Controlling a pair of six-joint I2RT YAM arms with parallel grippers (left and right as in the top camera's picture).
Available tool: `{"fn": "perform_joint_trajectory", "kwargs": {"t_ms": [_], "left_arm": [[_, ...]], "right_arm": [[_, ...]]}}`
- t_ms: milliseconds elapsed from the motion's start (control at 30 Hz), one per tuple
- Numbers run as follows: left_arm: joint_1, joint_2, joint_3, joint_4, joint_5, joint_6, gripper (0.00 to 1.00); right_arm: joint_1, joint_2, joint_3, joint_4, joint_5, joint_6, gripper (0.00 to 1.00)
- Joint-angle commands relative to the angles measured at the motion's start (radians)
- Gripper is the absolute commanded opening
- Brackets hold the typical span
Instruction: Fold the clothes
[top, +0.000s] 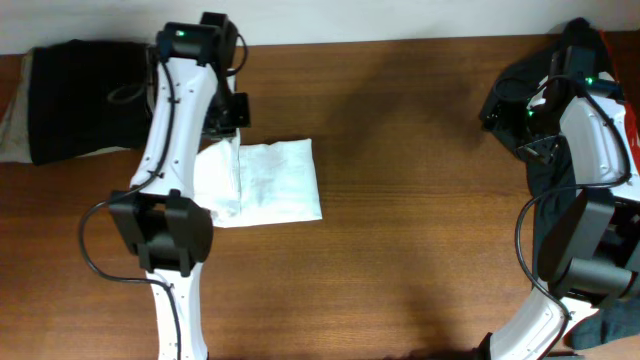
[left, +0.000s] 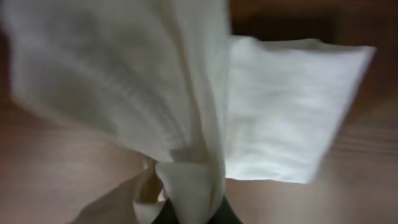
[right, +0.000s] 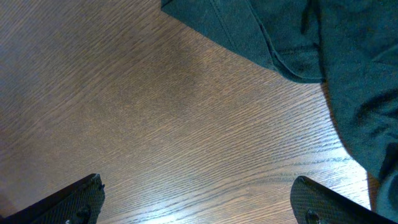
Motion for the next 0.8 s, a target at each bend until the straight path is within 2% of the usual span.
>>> {"fn": "perform_joint_trajectory", "kwargs": {"t_ms": [0,433,500,533,567,700,767], "left_arm": [[-0.037,-0.003,0.021,0.045,0.082,-0.013,0.01],[-0.173,0.116,0.018,0.145,0.166,-0.014,0.02],[-0.181,0.143,0.018,0.153,0.196,-0.014,0.11],[-0.187,0.153,0.018,0.158,0.202,-0.014,0.42],[-0.190,0.156,0.018,0.161,0.205,-0.014,0.57],[-0.194,0.156,0.018,0.172,0.304,-0.013,0.57],[-0.194,0.154,0.024,0.172,0.357,0.024,0.56]], "right_arm": [[0.000,0.003,0.020,0.000,0.009,-0.007,0.99],[0.000,0.003,0.020,0.000,0.009,-0.007,0.99],[0.000,0.003,0.020,0.000,0.009,-0.007,0.99],[0.000,0.003,0.020,0.000,0.009,-0.007,0.99],[0.000,0.003,0.020,0.000,0.009,-0.007,0.99],[0.000,0.003,0.020,0.000,0.009,-0.007,0.99],[0.000,0.003,0.020,0.000,0.009,-0.007,0.99]]}}
